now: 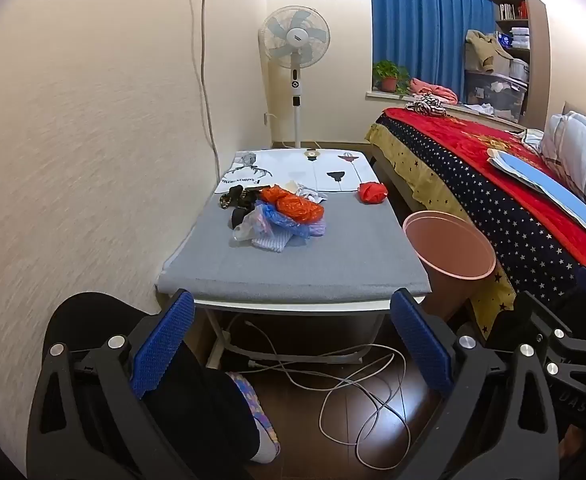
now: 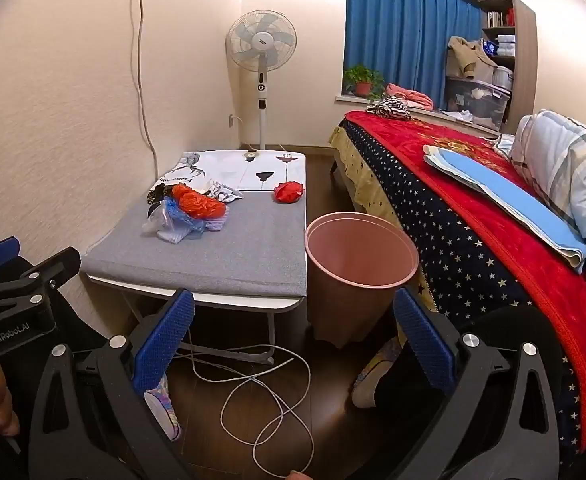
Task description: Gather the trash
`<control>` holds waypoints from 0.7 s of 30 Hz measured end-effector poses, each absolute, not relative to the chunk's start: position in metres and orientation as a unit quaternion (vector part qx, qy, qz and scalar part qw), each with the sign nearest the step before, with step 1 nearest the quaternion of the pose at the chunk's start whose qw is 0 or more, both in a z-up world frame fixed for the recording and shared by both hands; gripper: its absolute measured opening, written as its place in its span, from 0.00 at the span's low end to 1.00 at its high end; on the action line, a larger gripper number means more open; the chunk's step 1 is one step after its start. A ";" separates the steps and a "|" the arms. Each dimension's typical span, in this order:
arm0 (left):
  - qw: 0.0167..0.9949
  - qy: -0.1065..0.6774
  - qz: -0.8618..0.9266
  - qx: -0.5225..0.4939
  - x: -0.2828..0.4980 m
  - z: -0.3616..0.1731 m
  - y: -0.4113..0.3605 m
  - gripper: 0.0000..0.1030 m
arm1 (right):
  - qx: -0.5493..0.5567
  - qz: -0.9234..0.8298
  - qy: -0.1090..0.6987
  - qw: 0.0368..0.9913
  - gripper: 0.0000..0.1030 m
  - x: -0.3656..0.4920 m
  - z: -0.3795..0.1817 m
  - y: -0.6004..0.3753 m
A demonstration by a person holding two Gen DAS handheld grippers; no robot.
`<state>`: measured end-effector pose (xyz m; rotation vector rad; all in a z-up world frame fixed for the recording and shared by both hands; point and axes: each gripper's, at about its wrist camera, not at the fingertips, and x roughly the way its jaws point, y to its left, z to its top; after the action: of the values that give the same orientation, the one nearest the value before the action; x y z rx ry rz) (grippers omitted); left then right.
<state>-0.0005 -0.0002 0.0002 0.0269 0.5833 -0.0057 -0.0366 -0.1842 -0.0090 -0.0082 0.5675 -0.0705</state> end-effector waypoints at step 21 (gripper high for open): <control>0.957 0.288 -0.002 0.017 -0.004 0.001 -0.001 0.92 | 0.001 -0.035 0.280 0.959 0.95 -0.035 -0.009 -0.183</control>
<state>-0.0037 -0.0008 0.0015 0.0337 0.5850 -0.0038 -0.0352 -0.1831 -0.0094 0.0017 0.5667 -0.0718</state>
